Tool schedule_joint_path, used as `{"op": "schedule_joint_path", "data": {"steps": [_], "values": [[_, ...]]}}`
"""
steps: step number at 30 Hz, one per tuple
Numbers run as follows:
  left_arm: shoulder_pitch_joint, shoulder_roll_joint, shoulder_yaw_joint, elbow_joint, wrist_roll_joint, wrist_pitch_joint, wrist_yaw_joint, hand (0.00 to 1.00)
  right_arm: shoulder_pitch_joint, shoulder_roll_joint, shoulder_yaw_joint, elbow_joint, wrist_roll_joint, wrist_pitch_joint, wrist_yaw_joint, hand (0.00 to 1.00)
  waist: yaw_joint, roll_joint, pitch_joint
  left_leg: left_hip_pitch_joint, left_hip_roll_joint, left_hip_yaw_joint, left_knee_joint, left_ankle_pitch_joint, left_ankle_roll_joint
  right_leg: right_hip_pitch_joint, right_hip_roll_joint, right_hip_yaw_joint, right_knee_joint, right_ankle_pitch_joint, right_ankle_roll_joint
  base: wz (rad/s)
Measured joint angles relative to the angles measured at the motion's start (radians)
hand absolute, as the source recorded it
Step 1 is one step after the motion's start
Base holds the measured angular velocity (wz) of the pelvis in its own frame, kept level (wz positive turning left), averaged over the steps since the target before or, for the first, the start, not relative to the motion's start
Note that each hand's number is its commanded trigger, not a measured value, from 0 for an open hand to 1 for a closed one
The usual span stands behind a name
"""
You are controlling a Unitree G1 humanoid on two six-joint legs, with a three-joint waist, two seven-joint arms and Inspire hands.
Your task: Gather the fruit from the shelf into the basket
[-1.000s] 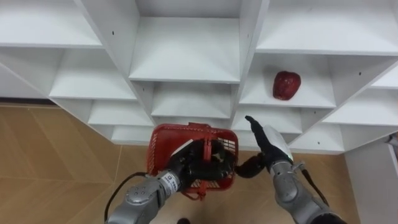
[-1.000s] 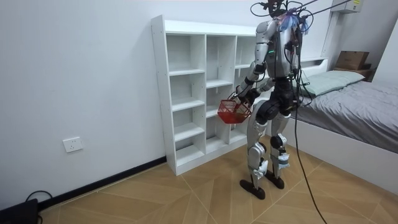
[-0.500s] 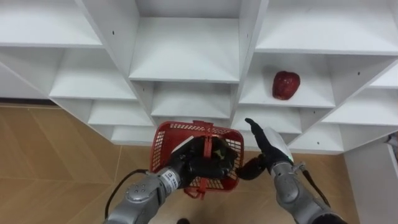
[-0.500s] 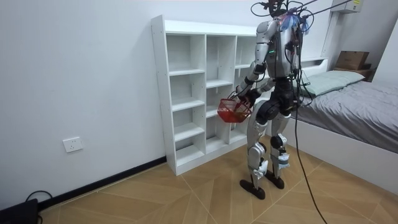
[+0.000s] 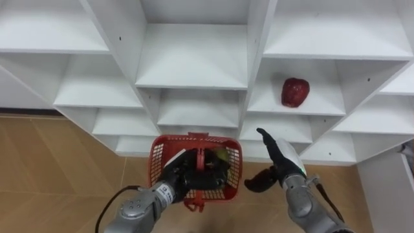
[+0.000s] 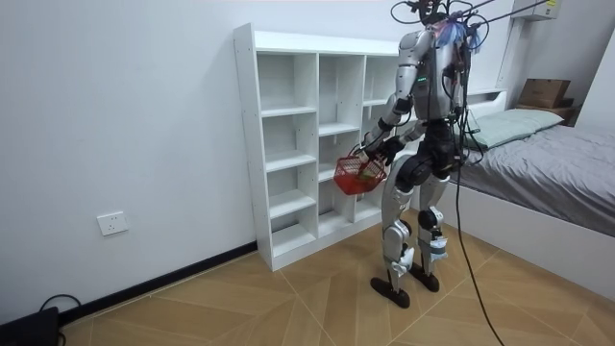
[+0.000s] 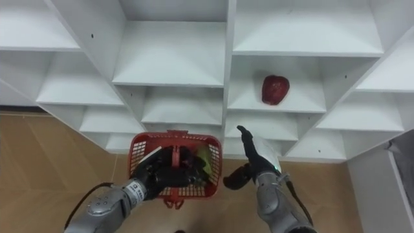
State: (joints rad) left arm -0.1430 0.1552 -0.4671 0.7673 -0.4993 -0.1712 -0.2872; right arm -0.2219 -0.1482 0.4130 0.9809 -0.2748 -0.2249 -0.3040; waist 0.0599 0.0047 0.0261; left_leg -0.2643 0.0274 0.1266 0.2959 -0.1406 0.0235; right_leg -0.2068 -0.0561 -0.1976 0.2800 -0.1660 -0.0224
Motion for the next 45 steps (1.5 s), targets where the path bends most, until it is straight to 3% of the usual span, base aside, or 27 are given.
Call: {"op": "schedule_joint_path", "data": {"steps": [2, 7, 12, 15, 25, 37, 45], "values": [[0.021, 0.01, 0.006, 0.0, 0.0, 0.0, 0.002, 1.0, 0.041, -0.012, 0.001, -0.036, 0.002, 0.0, -0.001, 0.0, 0.001, 0.0, -0.0072, 0.024, -0.001, 0.003, -0.013, 0.0, 0.0, 0.018, 0.001, 0.003, -0.007, 0.0, 0.0, -0.02], [0.069, 0.014, 0.053, -0.014, 0.0, 0.0, 0.042, 1.0, 0.089, -0.028, -0.001, -0.099, 0.037, 0.001, -0.017, 0.0, 0.0, -0.005, -0.0128, 0.091, -0.004, 0.008, -0.042, 0.003, -0.004, 0.072, 0.004, 0.01, -0.026, 0.0, 0.0, -0.05], [0.075, 0.014, 0.066, -0.015, 0.0, 0.0, 0.042, 1.0, 0.116, -0.038, -0.007, -0.174, 0.091, -0.001, -0.025, 0.0, -0.009, -0.018, -0.0215, 0.141, -0.005, 0.01, -0.065, 0.005, -0.007, 0.12, 0.007, 0.008, -0.048, 0.001, 0.002, 0.0], [0.079, 0.014, 0.079, -0.015, 0.0, 0.0, 0.042, 1.0, 0.118, -0.04, -0.015, -0.223, 0.105, -0.008, -0.031, 0.0, -0.027, -0.019, -0.0216, 0.161, -0.005, 0.01, -0.074, 0.005, -0.007, 0.141, 0.006, 0.01, -0.057, 0.002, 0.003, 0.0], [0.12, 0.01, 0.123, -0.101, 0.0, 0.0, 0.042, 1.0, 0.129, -0.045, -0.07, -0.312, 0.129, -0.027, -0.072, 0.0, -0.031, -0.03, -0.0179, 0.191, -0.004, 0.032, -0.098, 0.005, -0.007, 0.155, 0.007, 0.034, -0.062, 0.002, 0.005, -0.07], [0.142, -0.002, 0.139, -0.103, 0.0, 0.0, 0.042, 1.0, 0.13, -0.045, -0.101, -0.319, 0.147, -0.027, -0.102, 0.0, -0.03, -0.032, -0.0135, 0.208, -0.004, 0.037, -0.099, 0.002, -0.01, 0.171, 0.008, 0.032, -0.074, 0.001, 0.006, 0.0], [0.174, 0.01, 0.141, -0.094, -0.001, 0.02, 0.044, 1.0, 0.129, -0.053, -0.124, -0.318, 0.194, -0.024, -0.132, 0.0, -0.029, -0.035, -0.0084, 0.198, -0.005, 0.017, -0.091, -0.001, -0.01, 0.169, 0.005, 0.01, -0.072, -0.003, 0.006, 0.04]]}}
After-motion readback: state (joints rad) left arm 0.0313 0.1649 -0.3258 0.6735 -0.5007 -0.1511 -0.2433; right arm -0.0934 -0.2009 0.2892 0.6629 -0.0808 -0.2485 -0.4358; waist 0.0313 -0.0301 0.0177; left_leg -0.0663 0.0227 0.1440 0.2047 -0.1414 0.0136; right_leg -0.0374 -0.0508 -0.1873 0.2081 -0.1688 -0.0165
